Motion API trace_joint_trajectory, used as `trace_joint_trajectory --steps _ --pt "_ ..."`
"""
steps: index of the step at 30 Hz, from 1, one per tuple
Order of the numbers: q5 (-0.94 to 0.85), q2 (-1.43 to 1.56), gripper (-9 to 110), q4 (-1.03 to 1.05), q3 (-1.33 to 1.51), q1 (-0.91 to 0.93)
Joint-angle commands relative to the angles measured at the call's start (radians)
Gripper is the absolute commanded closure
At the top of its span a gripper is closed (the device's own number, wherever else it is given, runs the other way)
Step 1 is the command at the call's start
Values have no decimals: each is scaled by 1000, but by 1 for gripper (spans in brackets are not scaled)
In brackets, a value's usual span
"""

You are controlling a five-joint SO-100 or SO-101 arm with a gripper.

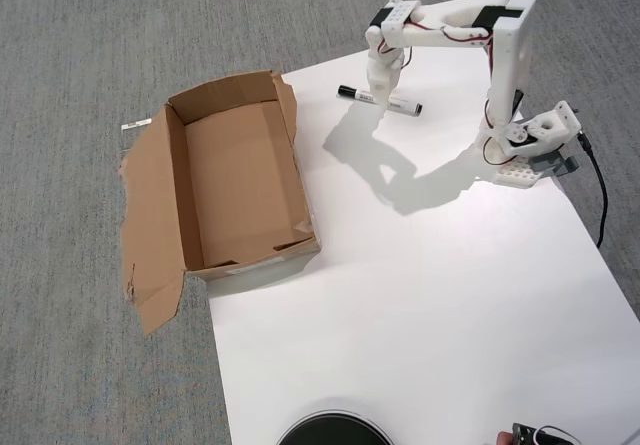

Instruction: Grasp a pen and put it in the box.

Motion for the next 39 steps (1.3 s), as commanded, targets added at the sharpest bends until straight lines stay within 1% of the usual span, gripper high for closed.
trace_joint_trajectory --steps 1,6,11,13,25,39 --pt "4 -5 86 11 1 -2" --pt "-5 -5 88 11 1 -2" --pt "-10 -5 99 11 2 -4" --pt "-10 -8 102 11 2 -4" --pt "-13 9 101 11 -16 -2" --pt "-13 379 101 11 -13 -15"
